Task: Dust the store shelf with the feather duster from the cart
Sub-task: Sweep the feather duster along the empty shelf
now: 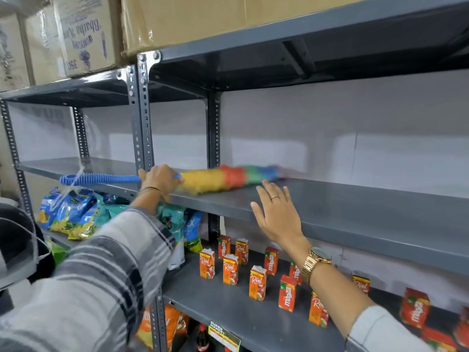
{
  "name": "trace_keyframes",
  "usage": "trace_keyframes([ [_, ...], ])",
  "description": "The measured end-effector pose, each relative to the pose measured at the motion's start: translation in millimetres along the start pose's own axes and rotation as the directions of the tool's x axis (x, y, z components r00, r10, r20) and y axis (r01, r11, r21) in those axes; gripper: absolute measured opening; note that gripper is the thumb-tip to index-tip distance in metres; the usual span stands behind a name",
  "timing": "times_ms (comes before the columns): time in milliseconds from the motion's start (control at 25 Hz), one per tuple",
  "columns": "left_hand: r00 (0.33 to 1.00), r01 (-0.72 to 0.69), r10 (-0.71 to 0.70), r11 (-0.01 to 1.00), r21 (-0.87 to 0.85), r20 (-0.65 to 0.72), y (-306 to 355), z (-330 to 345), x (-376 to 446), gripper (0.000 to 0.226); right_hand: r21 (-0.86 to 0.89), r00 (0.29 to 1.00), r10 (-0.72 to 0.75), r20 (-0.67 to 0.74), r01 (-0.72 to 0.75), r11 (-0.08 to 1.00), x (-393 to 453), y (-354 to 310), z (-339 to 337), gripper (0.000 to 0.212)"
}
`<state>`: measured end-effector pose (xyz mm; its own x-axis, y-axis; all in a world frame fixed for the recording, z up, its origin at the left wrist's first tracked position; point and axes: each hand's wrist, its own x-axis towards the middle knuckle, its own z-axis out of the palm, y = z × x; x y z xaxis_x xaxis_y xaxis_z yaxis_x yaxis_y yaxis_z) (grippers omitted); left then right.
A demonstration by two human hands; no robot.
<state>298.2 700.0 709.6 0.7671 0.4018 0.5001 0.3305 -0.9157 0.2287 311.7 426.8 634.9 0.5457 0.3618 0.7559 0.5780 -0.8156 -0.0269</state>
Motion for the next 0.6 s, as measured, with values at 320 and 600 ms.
trace_keyframes([
  [320, 0.987, 0.094, -0.079, 0.99, 0.108, -0.137, -2.2, 7.2, 13.6, 0.028, 0.082, 0.999, 0.017, -0.045, -0.013, 0.997, -0.9, 1.6, 3.2, 0.043],
  [600, 0.966, 0.073, -0.041, 0.991, 0.116, -0.255, 37.2, 11.8, 1.8, 0.026, 0.051, 0.999, 0.018, -0.027, -0.017, 0.999, 0.5, -0.2, 4.4, 0.044],
])
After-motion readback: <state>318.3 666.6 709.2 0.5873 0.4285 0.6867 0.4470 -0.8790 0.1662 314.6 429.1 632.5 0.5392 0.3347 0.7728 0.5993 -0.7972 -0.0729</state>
